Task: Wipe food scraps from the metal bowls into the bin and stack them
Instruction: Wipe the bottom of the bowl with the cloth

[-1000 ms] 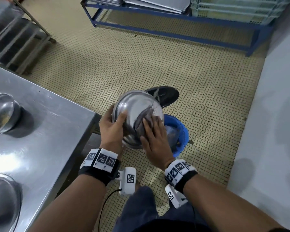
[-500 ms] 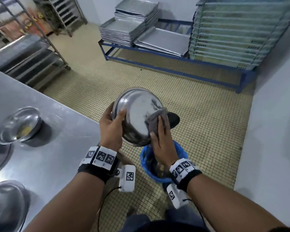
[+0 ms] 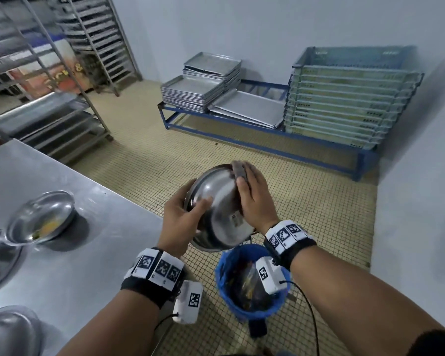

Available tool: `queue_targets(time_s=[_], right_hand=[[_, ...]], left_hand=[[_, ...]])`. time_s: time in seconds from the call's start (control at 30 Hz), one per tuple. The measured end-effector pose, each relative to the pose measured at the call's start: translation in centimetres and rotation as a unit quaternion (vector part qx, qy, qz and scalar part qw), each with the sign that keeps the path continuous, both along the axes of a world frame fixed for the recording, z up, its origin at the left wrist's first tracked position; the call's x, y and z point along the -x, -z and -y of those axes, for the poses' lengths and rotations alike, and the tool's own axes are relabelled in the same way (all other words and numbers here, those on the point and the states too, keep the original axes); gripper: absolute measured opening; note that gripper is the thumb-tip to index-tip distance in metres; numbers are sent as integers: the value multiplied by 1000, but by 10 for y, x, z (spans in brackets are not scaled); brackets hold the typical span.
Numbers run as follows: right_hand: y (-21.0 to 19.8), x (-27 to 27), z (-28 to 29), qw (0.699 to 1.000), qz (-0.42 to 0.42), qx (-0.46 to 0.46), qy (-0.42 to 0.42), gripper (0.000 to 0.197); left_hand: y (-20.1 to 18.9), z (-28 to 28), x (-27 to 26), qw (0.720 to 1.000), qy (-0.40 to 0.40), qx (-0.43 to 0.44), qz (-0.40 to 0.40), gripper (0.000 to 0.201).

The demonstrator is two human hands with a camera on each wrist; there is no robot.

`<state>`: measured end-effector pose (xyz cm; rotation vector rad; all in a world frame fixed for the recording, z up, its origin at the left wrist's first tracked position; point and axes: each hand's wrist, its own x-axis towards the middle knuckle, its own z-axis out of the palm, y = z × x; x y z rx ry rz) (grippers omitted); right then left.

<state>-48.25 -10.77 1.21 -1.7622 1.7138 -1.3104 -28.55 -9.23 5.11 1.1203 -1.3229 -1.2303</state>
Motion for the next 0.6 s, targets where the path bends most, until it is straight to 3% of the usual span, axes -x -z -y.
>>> queue_targets(time_s=[0.17,0.3,0.43,0.53,0.6], right_hand=[[-16,-18,3,985,-134,86,-67,54],[-24,-17,7,999,-37,21,-22,63],[-27,-26,7,984,-127,107,-72,50],[-19,-25,7,996,-47,72,-30,52],[-11,-31,0,994,-79,67,-20,57]], left_hand=[[-8,4,-10,999,25,25,2,54],[-10,8,-19,999,30,33,-2,50],[-16,11,-26,999,28,44,-8,50],[-19,13,-32,999,7,47,-18,46],[-19,16,-36,998,-21,32,-54,44]])
